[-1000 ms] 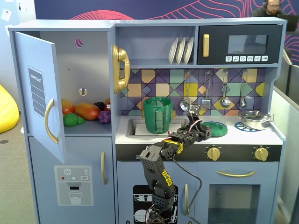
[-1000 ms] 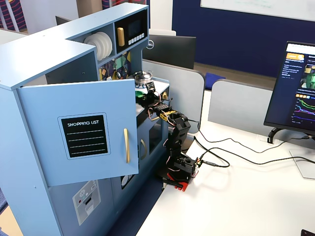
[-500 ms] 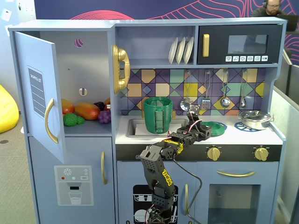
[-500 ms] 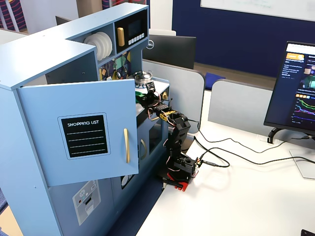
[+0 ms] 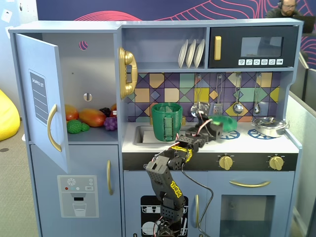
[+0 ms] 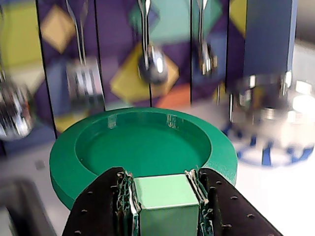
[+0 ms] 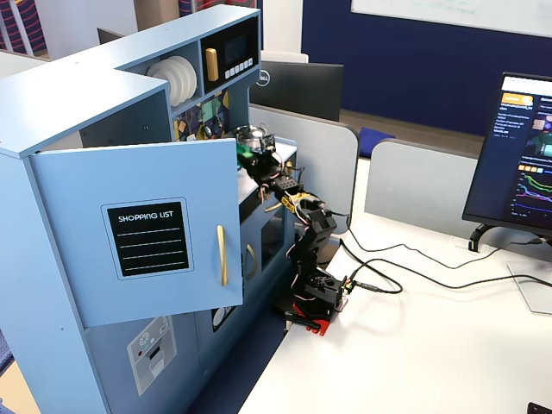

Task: Pick up the lid from the counter and put it on the green recipient

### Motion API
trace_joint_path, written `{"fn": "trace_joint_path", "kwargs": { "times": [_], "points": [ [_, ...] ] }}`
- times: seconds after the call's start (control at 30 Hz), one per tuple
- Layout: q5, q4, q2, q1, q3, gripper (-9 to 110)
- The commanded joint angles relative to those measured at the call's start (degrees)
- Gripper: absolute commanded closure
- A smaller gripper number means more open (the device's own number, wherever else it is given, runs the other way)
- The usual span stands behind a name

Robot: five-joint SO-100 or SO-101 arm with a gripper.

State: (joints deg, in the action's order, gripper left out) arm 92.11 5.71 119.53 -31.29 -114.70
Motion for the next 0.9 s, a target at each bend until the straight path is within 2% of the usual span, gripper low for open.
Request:
{"fn": "trace_joint_path", "kwargs": {
  "times": [0.0, 0.6, 0.87],
  "points": [
    [-0.9, -4.7, 6.9, 0.4, 9.0, 101],
    [-1.5, -30.7, 10.6, 13.8, 28.6, 101],
    [-2.1, -34.5, 9.8, 19.2, 31.6, 101]
  ]
}}
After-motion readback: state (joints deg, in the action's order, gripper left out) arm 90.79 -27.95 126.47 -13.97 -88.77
